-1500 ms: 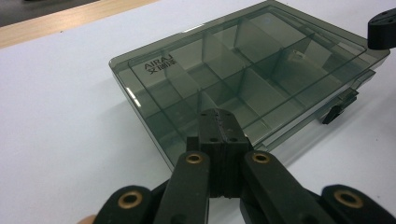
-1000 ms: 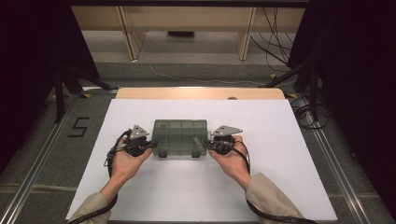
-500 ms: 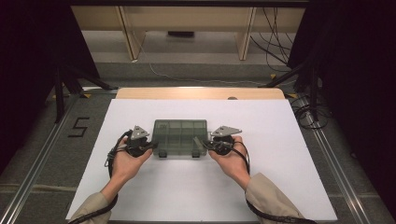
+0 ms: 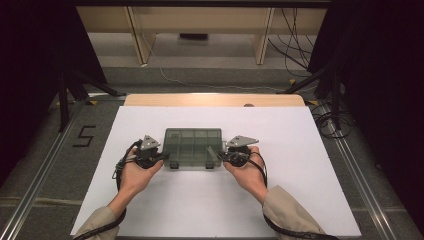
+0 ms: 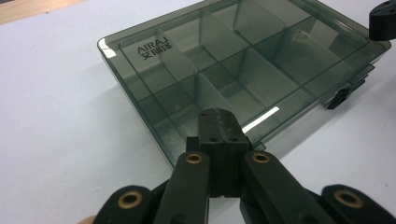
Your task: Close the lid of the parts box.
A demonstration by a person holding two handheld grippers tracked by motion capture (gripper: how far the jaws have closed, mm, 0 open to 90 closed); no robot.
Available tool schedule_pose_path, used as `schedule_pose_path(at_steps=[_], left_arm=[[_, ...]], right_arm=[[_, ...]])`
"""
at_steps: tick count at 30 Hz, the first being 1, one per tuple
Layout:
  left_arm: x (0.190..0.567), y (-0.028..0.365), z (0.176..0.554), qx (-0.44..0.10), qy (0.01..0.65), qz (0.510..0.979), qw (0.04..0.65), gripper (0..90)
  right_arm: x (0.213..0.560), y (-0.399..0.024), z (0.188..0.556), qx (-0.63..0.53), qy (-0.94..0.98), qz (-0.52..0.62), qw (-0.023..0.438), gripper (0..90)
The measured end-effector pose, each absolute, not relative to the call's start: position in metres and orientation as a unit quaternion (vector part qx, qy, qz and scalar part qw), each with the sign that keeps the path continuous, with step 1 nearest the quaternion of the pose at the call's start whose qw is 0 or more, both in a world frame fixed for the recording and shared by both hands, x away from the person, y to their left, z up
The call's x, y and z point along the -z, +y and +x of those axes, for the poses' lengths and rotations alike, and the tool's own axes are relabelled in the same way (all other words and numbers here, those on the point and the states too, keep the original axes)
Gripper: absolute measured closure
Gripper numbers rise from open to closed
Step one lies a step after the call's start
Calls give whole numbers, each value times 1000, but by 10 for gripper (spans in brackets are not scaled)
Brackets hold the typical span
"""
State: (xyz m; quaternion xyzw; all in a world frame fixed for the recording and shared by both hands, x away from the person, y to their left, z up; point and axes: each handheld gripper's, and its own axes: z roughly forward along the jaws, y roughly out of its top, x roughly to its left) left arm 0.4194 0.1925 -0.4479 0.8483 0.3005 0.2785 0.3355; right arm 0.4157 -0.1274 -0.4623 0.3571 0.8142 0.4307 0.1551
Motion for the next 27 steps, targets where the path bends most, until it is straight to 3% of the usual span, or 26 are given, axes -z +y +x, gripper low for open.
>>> schedule_pose_path(at_steps=[10,16,22,27], left_arm=[[449,193,419,-283,298,846,340,862],[449,192,415,-277,292,847,347,787],[443,195,409,-286,289,841,357,592],[439,197,402,-281,284,835,379,348]], right_arm=[[463,-130,415,-437,811,359,152,862],[459,-134,413,-449,806,356,152,793],[454,-143,410,-479,795,337,157,622],[448,-154,403,-503,789,320,148,487]])
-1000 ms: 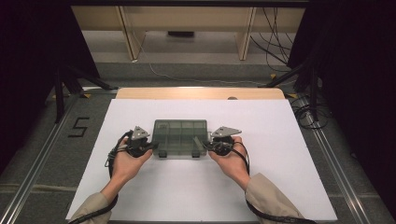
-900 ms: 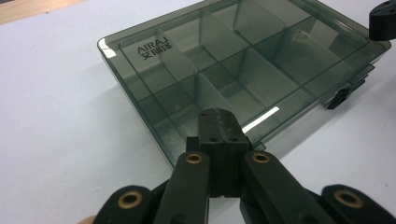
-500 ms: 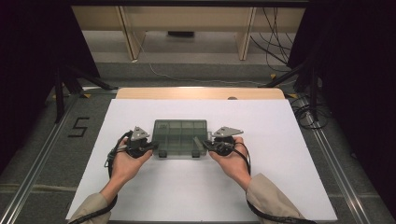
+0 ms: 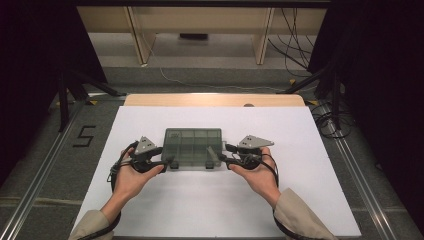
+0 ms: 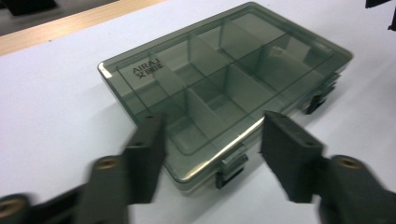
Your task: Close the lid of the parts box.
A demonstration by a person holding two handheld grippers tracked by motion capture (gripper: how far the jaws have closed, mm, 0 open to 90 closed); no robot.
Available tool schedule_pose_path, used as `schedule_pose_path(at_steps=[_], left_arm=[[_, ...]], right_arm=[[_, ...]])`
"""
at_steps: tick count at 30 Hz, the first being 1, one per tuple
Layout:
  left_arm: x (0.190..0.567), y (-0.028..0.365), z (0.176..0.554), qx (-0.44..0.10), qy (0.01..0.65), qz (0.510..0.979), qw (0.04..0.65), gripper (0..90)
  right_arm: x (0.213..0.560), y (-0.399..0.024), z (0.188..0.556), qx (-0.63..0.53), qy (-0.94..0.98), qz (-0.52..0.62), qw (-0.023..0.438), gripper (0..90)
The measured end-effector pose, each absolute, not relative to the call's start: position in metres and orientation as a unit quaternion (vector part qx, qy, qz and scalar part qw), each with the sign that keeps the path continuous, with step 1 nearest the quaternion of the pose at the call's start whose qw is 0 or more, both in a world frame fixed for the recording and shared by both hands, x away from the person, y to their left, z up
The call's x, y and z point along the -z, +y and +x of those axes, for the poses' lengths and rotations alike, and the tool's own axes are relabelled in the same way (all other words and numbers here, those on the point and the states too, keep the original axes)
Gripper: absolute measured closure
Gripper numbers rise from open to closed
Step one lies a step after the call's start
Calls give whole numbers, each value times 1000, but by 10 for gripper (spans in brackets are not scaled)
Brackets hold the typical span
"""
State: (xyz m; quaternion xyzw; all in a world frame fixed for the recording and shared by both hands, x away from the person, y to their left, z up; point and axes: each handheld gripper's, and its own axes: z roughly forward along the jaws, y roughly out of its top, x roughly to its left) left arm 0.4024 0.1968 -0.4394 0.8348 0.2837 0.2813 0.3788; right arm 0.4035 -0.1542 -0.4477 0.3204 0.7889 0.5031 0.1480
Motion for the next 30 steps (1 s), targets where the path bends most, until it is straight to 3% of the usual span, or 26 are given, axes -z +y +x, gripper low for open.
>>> schedule_pose_path(at_steps=[4,9,20,21,22,23,24,25,28,30], left_arm=[[438,198,394,-278,283,835,381,152],[435,202,382,-282,284,824,401,51],[432,214,360,-277,273,822,416,0],[434,213,357,-258,287,819,424,0],[432,217,358,-277,274,821,416,0],[435,214,352,-250,305,813,429,0],[433,219,356,-277,273,822,416,0],[436,216,349,-248,307,813,429,0],[437,221,348,-253,290,820,424,0],[439,220,343,-240,320,809,431,0]], right_arm=[[445,-162,396,-523,782,306,144,406],[441,-174,384,-533,777,299,149,296],[440,-211,361,-533,768,310,173,202],[441,-213,360,-542,761,310,174,201],[440,-217,358,-536,762,315,181,200],[440,-221,357,-534,763,317,181,198],[440,-224,356,-535,762,318,181,197],[440,-226,354,-533,762,320,183,196],[442,-234,351,-531,761,324,184,194],[443,-238,348,-525,763,326,188,193]])
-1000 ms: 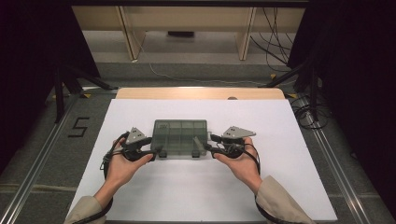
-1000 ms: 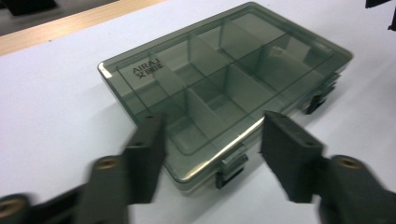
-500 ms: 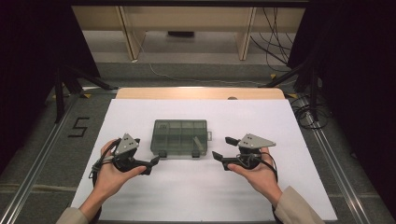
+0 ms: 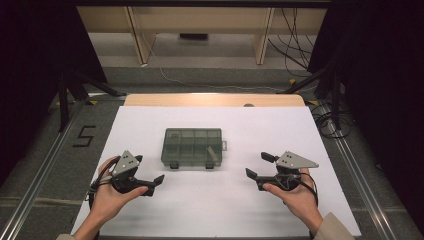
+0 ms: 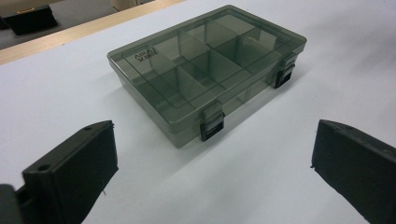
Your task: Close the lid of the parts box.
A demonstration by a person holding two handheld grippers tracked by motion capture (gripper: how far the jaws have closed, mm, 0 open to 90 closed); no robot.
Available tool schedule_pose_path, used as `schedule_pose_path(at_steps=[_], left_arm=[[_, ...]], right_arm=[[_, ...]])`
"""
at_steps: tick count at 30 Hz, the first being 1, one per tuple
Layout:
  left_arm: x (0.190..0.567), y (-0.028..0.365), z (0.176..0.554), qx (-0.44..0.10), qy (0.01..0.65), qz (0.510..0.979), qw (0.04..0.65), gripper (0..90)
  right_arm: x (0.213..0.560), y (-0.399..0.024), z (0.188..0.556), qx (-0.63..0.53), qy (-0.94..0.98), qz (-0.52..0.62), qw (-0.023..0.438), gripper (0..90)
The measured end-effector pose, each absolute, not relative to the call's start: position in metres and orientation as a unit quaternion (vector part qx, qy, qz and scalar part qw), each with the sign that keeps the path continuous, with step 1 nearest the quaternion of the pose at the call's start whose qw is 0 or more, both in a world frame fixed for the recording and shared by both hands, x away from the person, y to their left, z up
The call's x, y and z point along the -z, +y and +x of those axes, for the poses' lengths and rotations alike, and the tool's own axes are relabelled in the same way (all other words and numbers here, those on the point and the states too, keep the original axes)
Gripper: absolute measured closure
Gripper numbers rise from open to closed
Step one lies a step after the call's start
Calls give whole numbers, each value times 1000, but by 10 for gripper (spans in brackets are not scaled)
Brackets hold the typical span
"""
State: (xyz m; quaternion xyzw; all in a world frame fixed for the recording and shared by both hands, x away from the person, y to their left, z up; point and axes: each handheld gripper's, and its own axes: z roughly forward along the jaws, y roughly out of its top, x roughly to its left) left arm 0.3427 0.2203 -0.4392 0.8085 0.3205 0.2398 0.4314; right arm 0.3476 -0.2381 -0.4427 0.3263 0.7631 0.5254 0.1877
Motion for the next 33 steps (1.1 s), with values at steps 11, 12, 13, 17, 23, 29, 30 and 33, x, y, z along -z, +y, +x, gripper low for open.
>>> schedule_pose_path(at_steps=[11,12,13,17,23,29,30,33], left_arm=[[440,228,335,-245,319,808,430,3],[440,229,335,-242,317,808,433,3],[440,229,333,-244,325,806,431,3],[441,231,331,-246,324,805,433,3],[442,232,330,-247,318,807,433,6],[443,231,330,-244,317,806,436,8],[443,231,330,-243,319,805,437,8],[444,230,330,-243,322,803,440,8]], right_arm=[[446,-248,337,-531,759,328,188,189],[446,-248,336,-532,757,326,194,189],[446,-248,335,-532,757,327,190,189],[445,-251,332,-524,761,330,194,189],[447,-253,329,-535,755,328,190,187],[447,-255,328,-522,762,331,193,187],[447,-256,327,-516,766,333,191,187],[450,-253,328,-533,757,328,188,187]])
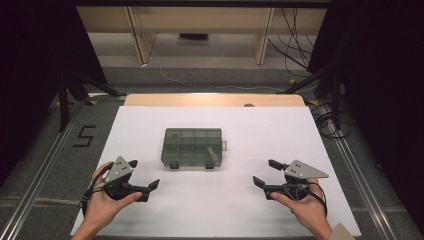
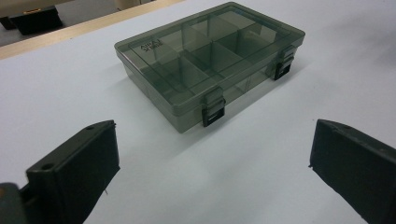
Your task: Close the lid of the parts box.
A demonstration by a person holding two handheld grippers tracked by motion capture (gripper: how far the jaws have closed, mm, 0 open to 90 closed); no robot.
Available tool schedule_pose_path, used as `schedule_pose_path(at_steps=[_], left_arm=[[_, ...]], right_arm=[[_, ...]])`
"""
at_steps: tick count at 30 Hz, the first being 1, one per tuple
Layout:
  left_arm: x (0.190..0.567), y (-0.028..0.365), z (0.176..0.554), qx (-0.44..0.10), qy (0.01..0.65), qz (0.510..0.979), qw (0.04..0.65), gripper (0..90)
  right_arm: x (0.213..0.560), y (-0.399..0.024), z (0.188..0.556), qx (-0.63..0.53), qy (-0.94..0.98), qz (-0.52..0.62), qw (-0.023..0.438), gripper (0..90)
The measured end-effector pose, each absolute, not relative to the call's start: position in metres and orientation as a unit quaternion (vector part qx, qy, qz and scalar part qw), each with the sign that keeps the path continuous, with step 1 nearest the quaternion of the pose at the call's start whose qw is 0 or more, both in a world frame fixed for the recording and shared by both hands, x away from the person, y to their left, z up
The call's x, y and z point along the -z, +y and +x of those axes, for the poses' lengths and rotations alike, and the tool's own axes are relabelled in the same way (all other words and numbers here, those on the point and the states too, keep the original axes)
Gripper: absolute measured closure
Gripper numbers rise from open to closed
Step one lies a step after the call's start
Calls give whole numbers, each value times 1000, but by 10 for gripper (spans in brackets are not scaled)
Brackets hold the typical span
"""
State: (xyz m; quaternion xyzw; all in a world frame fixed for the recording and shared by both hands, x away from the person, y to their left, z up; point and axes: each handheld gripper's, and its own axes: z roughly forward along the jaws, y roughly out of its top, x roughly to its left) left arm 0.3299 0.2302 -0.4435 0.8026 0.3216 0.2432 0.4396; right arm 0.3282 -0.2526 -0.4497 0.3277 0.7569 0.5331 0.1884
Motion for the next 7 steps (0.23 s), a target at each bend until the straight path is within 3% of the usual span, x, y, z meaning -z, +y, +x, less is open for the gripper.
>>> schedule_pose_path(at_steps=[7], left_arm=[[444,231,331,-248,324,802,436,8]], right_arm=[[449,-254,327,-522,763,332,186,186]])
